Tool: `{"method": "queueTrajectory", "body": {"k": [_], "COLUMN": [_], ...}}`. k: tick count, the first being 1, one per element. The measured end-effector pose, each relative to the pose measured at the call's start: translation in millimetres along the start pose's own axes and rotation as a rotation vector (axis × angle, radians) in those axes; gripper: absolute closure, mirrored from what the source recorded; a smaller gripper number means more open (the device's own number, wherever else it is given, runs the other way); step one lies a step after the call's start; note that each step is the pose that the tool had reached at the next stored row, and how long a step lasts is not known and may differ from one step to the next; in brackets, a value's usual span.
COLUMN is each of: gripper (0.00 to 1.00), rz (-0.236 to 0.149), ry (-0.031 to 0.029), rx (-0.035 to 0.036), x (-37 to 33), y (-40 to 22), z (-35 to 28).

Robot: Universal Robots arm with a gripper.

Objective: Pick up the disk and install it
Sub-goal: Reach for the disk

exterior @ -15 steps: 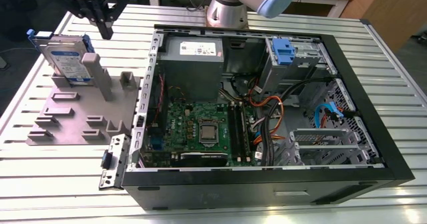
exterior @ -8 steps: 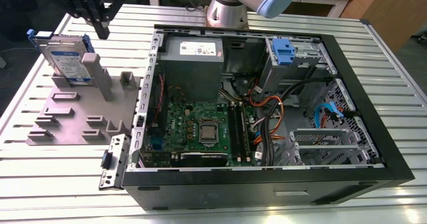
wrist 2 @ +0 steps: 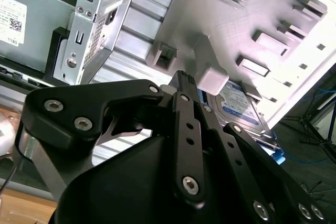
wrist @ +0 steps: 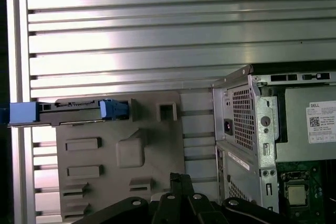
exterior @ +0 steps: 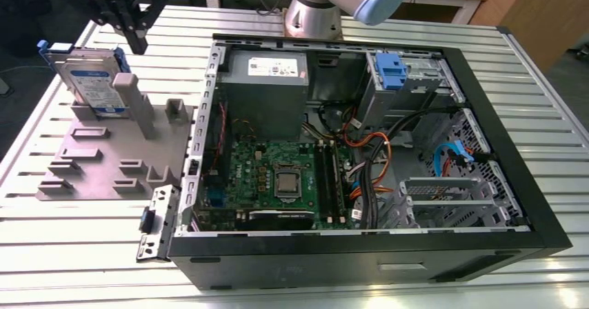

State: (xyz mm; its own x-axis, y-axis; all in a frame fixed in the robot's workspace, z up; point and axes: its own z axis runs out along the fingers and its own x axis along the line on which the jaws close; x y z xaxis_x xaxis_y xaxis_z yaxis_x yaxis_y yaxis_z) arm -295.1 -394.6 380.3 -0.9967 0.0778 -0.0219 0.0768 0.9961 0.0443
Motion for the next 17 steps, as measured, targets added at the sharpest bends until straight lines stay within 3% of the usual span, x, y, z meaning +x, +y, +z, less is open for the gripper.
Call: {"method": "queueTrajectory", "body": {"k": [17], "gripper": [0.89], "rz": [0.0], "ry": [0.0001], "rx": [0.0], "x": [4.2], "y": [-0.3], "z": [-0.1]}}
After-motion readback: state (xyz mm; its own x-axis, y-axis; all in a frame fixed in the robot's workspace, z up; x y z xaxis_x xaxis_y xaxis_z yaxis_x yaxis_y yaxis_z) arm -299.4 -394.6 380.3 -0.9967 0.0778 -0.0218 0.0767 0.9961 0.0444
